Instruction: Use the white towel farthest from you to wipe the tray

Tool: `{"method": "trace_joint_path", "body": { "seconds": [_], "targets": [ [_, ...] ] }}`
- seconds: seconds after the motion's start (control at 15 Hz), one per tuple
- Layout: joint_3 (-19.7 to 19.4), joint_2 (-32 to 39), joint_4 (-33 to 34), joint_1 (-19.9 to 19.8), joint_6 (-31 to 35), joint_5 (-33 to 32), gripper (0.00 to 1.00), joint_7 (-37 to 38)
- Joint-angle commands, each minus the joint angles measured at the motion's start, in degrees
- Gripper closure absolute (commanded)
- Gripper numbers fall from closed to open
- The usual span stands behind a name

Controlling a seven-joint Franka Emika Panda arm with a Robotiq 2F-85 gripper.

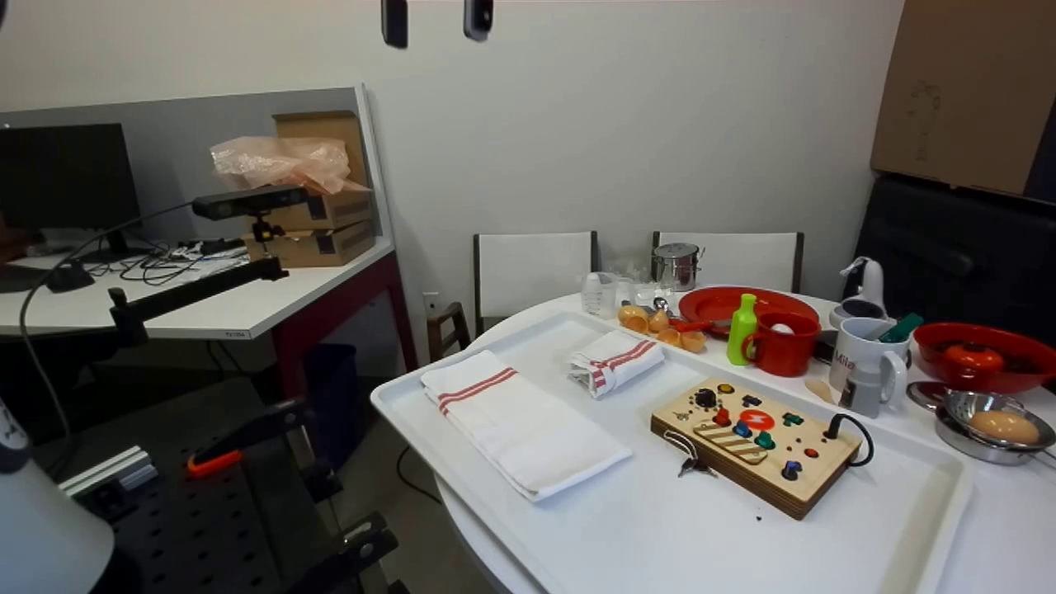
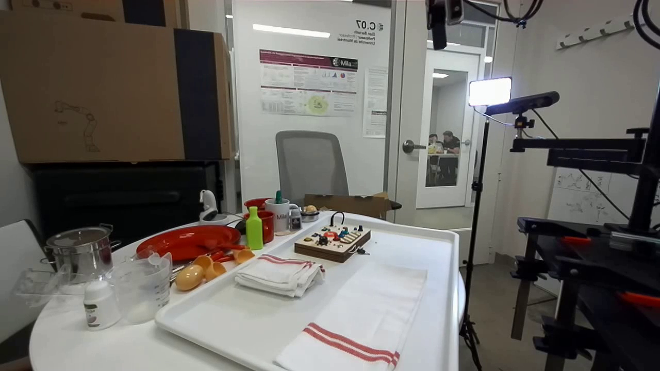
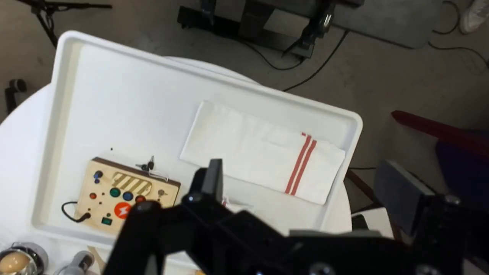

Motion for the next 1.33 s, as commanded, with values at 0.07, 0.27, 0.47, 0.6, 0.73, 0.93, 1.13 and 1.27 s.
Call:
{"method": "trace_joint_path", "body": {
  "seconds": [0.07, 0.27, 0.47, 0.6, 0.73, 0.93, 1.13, 1.27],
  "targets": [
    [5.1, 10.0, 1.8, 0.3, 13.2, -2.7, 0.0, 9.8],
    [8.7, 17.1, 3.8, 0.7, 17.2, -5.5, 0.0, 19.1],
    [8.7, 16.5, 2.3, 1.3, 16.2, -4.8, 0.0, 18.7],
    [9.4, 19.4, 3.7, 1.8, 16.1, -5.5, 0.0, 20.9],
    [9.4, 20.3, 4.5, 1.8, 16.0, -5.6, 0.0, 21.1],
    [9.1, 20.8, 3.7, 2.0, 19.0, -2.4, 0.0, 17.7],
    [9.4, 26.1, 5.8, 2.6, 26.5, 1.1, 0.0, 14.9],
    [9.5, 30.6, 8.0, 2.9, 30.7, 1.8, 0.0, 14.8]
  ]
}}
